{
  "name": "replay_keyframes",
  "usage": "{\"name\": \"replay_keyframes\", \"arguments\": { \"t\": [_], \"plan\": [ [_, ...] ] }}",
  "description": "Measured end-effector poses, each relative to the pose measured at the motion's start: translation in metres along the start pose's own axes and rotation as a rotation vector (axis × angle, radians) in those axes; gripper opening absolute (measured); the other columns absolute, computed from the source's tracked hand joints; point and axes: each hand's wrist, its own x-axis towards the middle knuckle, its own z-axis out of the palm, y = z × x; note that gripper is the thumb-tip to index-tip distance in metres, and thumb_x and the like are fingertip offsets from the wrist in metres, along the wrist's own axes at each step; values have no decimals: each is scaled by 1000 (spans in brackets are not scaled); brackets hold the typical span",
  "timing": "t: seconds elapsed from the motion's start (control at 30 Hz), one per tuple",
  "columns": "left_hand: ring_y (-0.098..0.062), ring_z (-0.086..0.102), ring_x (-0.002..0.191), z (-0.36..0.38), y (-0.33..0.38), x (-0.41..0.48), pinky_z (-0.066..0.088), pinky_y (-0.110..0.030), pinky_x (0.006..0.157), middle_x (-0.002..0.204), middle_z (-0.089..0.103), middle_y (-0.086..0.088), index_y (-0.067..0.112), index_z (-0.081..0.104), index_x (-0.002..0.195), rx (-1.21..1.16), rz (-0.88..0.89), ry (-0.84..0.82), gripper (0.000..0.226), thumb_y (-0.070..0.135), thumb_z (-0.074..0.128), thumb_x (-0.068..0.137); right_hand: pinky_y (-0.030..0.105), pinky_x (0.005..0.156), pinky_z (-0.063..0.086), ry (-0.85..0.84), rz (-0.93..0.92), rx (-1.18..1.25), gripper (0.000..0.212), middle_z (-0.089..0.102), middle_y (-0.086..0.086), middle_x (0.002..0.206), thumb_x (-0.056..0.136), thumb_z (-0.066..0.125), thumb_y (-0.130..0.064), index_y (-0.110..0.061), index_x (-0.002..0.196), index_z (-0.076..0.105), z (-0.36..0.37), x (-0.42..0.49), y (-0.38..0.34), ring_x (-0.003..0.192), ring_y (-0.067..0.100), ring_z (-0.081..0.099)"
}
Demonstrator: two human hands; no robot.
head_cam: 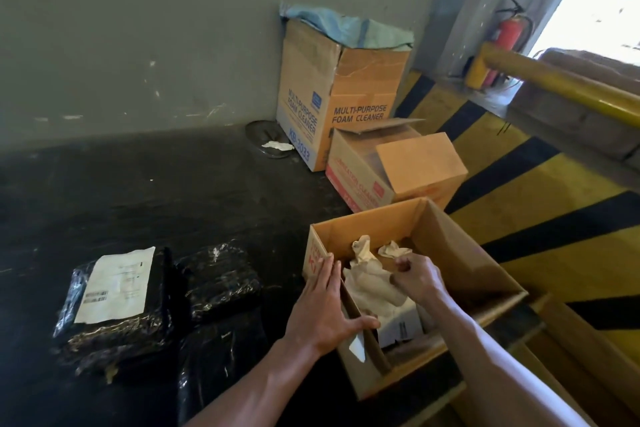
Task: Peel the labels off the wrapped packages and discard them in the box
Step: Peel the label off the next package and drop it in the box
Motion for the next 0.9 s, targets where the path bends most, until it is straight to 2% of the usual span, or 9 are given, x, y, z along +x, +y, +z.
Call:
{"name": "replay_keyframes", "arguments": {
  "t": [0.07, 0.17, 0.27, 0.33, 0.47, 0.53, 0.67, 0.8, 0.9],
  "plan": [
    [-12, -13, 151, 0, 0, 0, 13, -40, 123, 165, -17, 4, 16, -3, 159, -9, 6, 2, 130, 85, 60, 67, 38, 63, 53, 7, -5, 17, 7, 66, 3, 81, 72, 75, -8, -12, 75, 70, -2, -2, -2, 73, 17, 60],
    [-12, -11, 151, -2, 1, 0, 14, -41, 123, 165, -16, 4, 15, -2, 159, -19, 5, -7, 131, 84, 61, 67, 41, 67, 55, 20, -16, 48, 29, 67, 7, 79, 71, 79, -15, 3, 92, 70, -7, -4, -6, 74, 19, 63],
    [-13, -8, 152, -6, 1, 0, 15, -42, 123, 165, -13, 5, 14, -1, 159, -33, 8, -22, 132, 85, 61, 65, 44, 82, 58, 32, -16, 74, 36, 72, 11, 97, 74, 83, -22, -1, 101, 71, -11, -7, -13, 91, 27, 69],
    [-14, -6, 152, -8, -1, 1, 16, -42, 123, 166, -11, 4, 14, -1, 159, -35, 11, -30, 134, 87, 60, 64, 46, 82, 57, 45, -39, 89, 40, 72, 14, 98, 74, 83, -24, 3, 101, 70, -11, -8, -15, 93, 30, 69],
    [-13, -5, 152, -8, -3, 1, 16, -42, 123, 166, -10, 5, 15, -1, 159, -63, 21, -37, 134, 88, 58, 64, 41, 82, 56, 54, -59, 101, 28, 71, 13, 102, 78, 82, -25, -7, 96, 71, -11, -13, -22, 96, 25, 68],
    [-14, -1, 153, -9, -6, 1, 17, -42, 123, 166, -7, 6, 17, 1, 159, -130, 4, -9, 128, 83, 61, 67, 40, 82, 56, 50, -57, 119, 36, 69, 13, 107, 80, 81, -28, -5, 106, 69, -10, -15, -26, 100, 27, 67],
    [-15, 4, 152, -21, -32, -1, 22, -48, 121, 167, -1, 6, 23, 5, 159, -264, -120, 97, 113, 73, 64, 76, 35, 84, 54, 55, -104, 155, 48, 70, 12, 112, 83, 78, -34, -6, 120, 66, -3, -14, -42, 101, 25, 66],
    [-15, 13, 152, -40, -76, -16, 26, -42, 117, 167, 7, 3, 24, 11, 159, -359, -279, 240, 101, 66, 62, 83, 35, 85, 58, 7, -175, 198, 50, 70, 5, 118, 83, 77, -35, -12, 126, 64, 15, -9, -76, 101, 19, 67],
    [-17, 16, 151, -53, -110, -32, 25, -39, 118, 166, 14, 0, 22, 13, 159, -391, -395, 324, 99, 63, 63, 84, 37, 88, 56, -10, -284, 175, 35, 71, 0, 106, 86, 75, -32, -15, 115, 69, 39, -10, -106, 98, 17, 66]
  ]
}}
